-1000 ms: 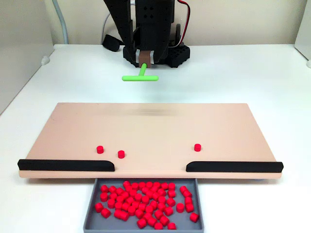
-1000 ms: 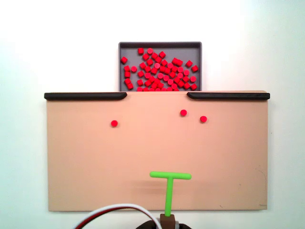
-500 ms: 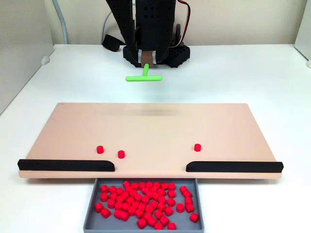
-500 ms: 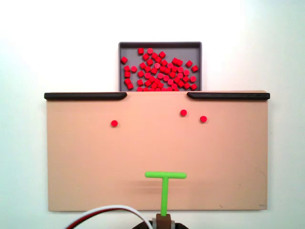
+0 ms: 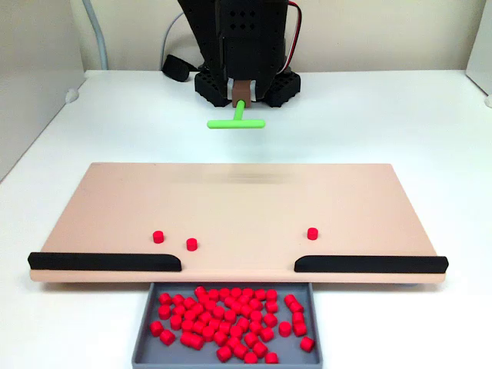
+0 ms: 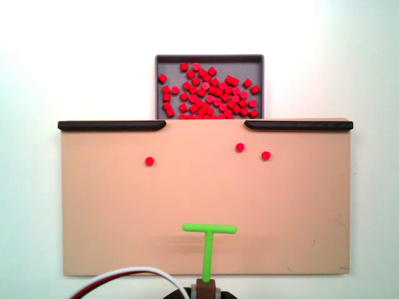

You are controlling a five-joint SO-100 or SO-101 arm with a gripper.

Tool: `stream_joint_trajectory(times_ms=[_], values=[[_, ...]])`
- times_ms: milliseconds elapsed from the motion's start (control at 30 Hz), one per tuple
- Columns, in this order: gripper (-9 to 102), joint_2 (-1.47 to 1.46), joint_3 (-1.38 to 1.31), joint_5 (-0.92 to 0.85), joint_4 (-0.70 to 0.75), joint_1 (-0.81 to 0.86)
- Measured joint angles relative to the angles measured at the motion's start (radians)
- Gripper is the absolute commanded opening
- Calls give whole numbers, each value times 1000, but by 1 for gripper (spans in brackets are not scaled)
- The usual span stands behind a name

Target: Gather the right side granules

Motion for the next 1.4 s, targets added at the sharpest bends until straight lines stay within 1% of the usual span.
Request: stream_joint_trajectory(times_ms=[933, 1233, 1400], values=[[0, -14, 0, -5, 0, -9], [0, -25, 0, -123, 0, 11], [0, -34, 0, -239, -2, 11]])
